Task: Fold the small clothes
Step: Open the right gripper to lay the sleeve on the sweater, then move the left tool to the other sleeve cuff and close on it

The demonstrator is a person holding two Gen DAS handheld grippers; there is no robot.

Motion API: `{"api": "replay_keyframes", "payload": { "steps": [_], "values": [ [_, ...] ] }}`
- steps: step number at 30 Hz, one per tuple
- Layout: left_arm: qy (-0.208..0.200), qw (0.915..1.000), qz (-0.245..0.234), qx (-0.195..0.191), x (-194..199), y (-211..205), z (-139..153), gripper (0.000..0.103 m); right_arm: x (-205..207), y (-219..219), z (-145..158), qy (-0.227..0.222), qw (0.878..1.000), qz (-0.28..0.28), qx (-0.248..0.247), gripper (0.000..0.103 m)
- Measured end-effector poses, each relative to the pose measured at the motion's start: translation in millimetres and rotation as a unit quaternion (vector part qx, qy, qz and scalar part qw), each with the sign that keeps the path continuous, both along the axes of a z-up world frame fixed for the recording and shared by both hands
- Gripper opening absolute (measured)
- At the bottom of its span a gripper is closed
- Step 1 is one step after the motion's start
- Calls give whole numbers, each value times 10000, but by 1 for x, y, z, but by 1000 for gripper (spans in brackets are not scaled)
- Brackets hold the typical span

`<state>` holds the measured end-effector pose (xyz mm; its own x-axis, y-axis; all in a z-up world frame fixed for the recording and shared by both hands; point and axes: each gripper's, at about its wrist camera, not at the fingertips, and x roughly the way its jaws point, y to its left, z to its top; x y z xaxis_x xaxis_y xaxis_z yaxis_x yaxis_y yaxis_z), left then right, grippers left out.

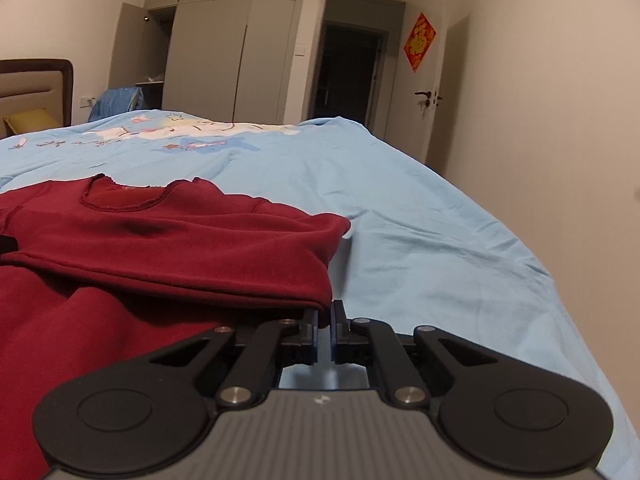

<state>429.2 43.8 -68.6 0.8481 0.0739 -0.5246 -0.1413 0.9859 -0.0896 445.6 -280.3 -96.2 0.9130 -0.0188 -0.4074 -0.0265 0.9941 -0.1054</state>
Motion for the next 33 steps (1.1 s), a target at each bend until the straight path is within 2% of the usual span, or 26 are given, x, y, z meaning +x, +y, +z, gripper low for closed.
{"api": "replay_keyframes", "payload": {
  "steps": [7,9,13,15,17,19,22,25,29,33],
  "values": [
    [-12,10000,2,-17,1,0,-1,102,3,-2,-2,210,9996,128,120,7],
    [-15,10000,2,-16,1,0,-1,102,-2,-2,1,230,9994,176,175,11],
    [4,9999,-17,-118,0,2,3,102,-22,1,11,217,9992,315,121,46],
    [62,9995,-69,-287,-7,7,11,102,-37,2,20,174,9986,468,150,58],
    [22,9986,9,-519,-23,13,19,102,-51,3,30,152,9973,666,264,83],
    [-40,9970,120,-759,-45,21,25,102,-64,8,36,127,9952,885,404,92],
    [-181,9927,424,-1114,-83,46,31,102,-81,24,43,135,9908,1240,523,96],
    [-224,9869,928,-1299,-112,80,36,102,-95,47,43,93,9851,1594,638,103],
    [-282,9782,1561,-1341,-140,132,44,103,-107,82,36,133,9761,2076,632,103],
    [-453,9683,2043,-1364,-160,183,47,103,-113,110,21,192,9721,2312,358,103]
  ]
}}
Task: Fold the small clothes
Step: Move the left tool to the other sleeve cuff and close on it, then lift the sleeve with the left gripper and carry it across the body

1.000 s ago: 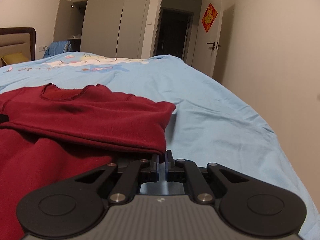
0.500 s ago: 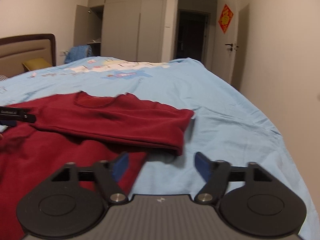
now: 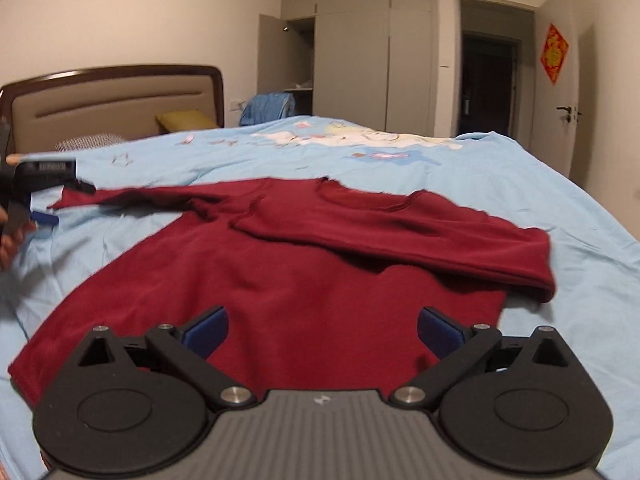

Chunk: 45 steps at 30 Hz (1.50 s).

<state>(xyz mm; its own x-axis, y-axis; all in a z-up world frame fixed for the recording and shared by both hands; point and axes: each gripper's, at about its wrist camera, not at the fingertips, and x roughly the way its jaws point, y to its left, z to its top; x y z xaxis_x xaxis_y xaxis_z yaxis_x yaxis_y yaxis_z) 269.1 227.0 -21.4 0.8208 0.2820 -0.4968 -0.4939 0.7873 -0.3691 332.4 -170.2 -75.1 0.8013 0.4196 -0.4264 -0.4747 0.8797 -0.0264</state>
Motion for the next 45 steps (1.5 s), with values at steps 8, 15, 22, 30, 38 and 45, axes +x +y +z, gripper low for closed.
{"api": "replay_keyframes", "payload": {
  "steps": [8,15,22,30,38,45],
  "values": [
    [-261,9931,806,-815,12,93,-11,102,1,17,-20,281,9991,131,-295,103],
    [-692,9805,1409,-1185,21,118,-16,94,8,18,-28,456,9986,64,-245,103],
    [-1128,9625,2103,-1292,0,120,-32,35,9,18,-31,465,9987,28,-201,103],
    [-1379,9584,2159,-1255,-4,123,-21,10,10,17,-33,492,9987,21,-131,103],
    [-1418,9819,1223,293,30,79,57,8,10,10,-33,455,9989,51,70,103],
    [-1913,9680,-330,1591,75,-24,134,8,6,-8,-23,384,9975,-86,581,103]
  ]
}}
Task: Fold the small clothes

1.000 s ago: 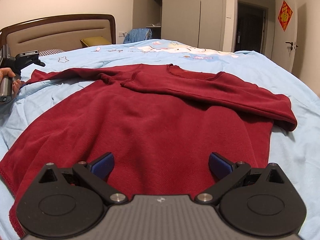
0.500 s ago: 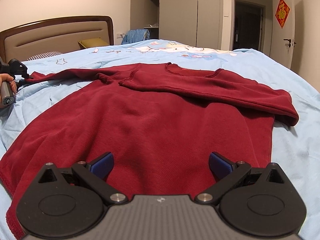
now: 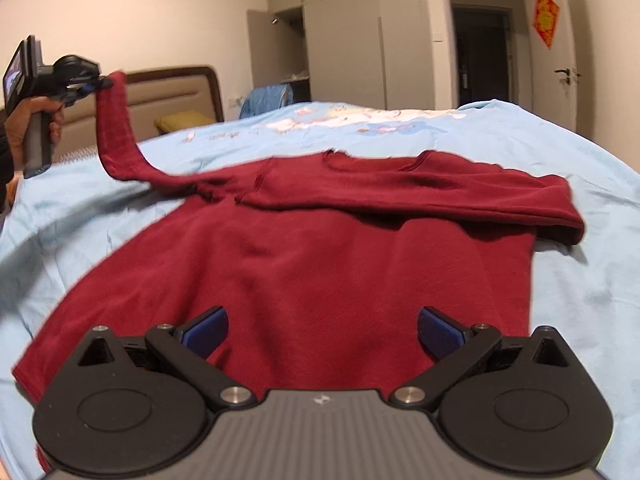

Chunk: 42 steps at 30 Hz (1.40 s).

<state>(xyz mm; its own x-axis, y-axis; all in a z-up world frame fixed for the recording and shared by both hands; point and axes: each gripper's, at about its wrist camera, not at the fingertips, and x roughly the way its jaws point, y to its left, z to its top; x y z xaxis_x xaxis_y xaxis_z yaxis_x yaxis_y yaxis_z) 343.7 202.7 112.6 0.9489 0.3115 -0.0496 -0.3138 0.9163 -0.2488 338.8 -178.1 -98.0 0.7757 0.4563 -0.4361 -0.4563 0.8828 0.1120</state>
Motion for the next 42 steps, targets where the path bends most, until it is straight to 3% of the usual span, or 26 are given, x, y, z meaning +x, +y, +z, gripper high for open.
{"api": "replay_keyframes", "payload": {
  "steps": [5,8,12,16,21,26,29,32,35,39,42],
  "values": [
    [-97,9926,-915,794,31,-93,18,8,-3,-23,10,-76,9990,-323,298,103],
    [-26,9846,-1381,1069,49,-150,7,8,-6,-37,14,-121,9979,-524,371,103],
    [202,9780,-1850,942,69,-201,-27,8,-10,-58,16,-127,9954,-874,379,103],
    [577,9657,-2323,1005,87,-242,-70,8,-14,-83,11,-8,9916,-1216,444,103],
    [1247,9465,-2812,982,108,-260,-126,8,-20,-108,2,207,9853,-1509,776,103],
    [1553,9295,-3222,901,116,-258,-148,12,-22,-115,-3,265,9815,-1635,956,103],
    [1605,9205,-3443,918,116,-260,-150,20,-21,-112,-5,282,9820,-1633,911,103],
    [1661,9091,-3710,906,110,-265,-147,38,-22,-109,-5,256,9825,-1639,848,103],
    [1708,9050,-3802,847,106,-264,-143,58,-19,-108,-6,259,9820,-1670,842,103],
    [1680,9123,-3618,929,94,-248,-134,87,-18,-107,-9,282,9817,-1709,790,103],
    [1730,9220,-3277,1120,78,-224,-130,90,-17,-103,-8,280,9822,-1728,678,103]
  ]
}}
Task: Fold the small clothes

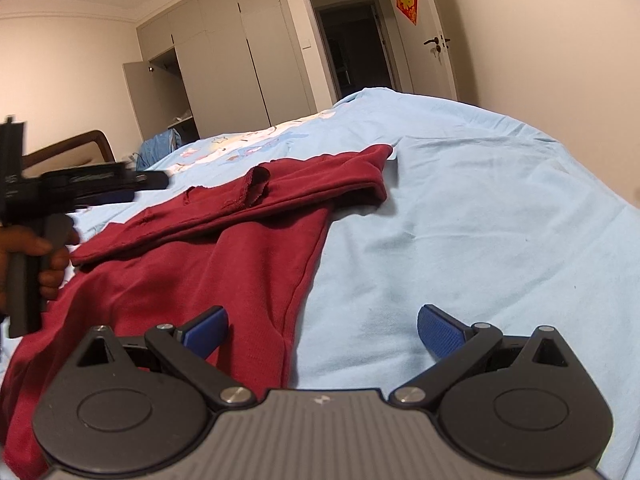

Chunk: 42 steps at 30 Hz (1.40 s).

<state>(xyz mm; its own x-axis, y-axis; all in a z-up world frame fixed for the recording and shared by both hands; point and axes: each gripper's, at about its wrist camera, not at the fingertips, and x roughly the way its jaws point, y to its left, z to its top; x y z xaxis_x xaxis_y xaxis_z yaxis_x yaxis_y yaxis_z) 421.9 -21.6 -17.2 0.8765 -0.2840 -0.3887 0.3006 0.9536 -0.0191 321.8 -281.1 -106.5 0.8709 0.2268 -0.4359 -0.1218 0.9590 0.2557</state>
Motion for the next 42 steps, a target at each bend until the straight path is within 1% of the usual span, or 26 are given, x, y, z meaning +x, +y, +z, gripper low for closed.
{"api": "replay_keyframes", "payload": {
  "steps": [3,5,7,10,12,14,18,21,24,27,30,32,34,35,37,38,39,40,41,42],
  "values": [
    [37,9980,529,344,-14,31,-4,92,2,2,3,35,10000,49,-49,103],
    [89,9942,893,595,-23,55,-10,92,4,2,7,39,9999,96,-51,103],
    [177,9889,1213,835,-30,80,-17,92,6,3,12,-7,9999,108,-109,103],
    [305,9798,1570,1199,-37,108,-28,92,14,7,20,-98,9996,148,-242,103],
    [405,9747,1743,1339,-37,123,-35,93,22,12,26,-137,9991,226,-327,103],
    [520,9713,1860,1385,-34,134,-41,93,33,20,33,-161,9983,332,-446,103],
    [527,9715,1966,1213,-26,143,-44,95,60,41,49,-297,9949,593,-766,103],
    [552,9696,2099,1128,-16,148,-46,95,87,61,57,-417,9915,750,-977,103],
    [578,9683,2236,954,-5,156,-45,95,123,81,58,-377,9916,633,-1060,103],
    [443,9675,2333,870,2,160,-41,92,150,96,53,-527,9922,585,-970,103],
    [218,9659,2397,955,8,159,-36,89,169,111,42,-628,9900,451,-1181,103],
    [62,9648,2413,1040,11,157,-34,87,179,117,31,-456,9896,429,-1291,103],
    [-6,9635,2438,1105,15,156,-34,86,186,120,19,-261,9891,432,-1381,103],
    [6,9622,2466,1157,17,156,-35,84,187,120,14,-212,9895,441,-1362,103],
    [61,9605,2500,1220,18,155,-38,76,188,116,11,-186,9911,461,-1232,103],
    [63,9601,2507,1242,18,155,-40,68,188,115,11,-180,9917,464,-1187,103],
    [43,9605,2488,1248,17,155,-40,56,187,113,10,-177,9921,472,-1153,103],
    [10,9621,2418,1260,15,154,-40,48,187,113,9,-172,9923,479,-1133,103],
    [-44,9633,2344,1309,14,152,-40,34,187,111,9,-170,9924,485,-1114,103],
    [-116,9633,2295,1385,12,148,-40,25,187,111,9,-167,9926,488,-1102,103]
  ]
}}
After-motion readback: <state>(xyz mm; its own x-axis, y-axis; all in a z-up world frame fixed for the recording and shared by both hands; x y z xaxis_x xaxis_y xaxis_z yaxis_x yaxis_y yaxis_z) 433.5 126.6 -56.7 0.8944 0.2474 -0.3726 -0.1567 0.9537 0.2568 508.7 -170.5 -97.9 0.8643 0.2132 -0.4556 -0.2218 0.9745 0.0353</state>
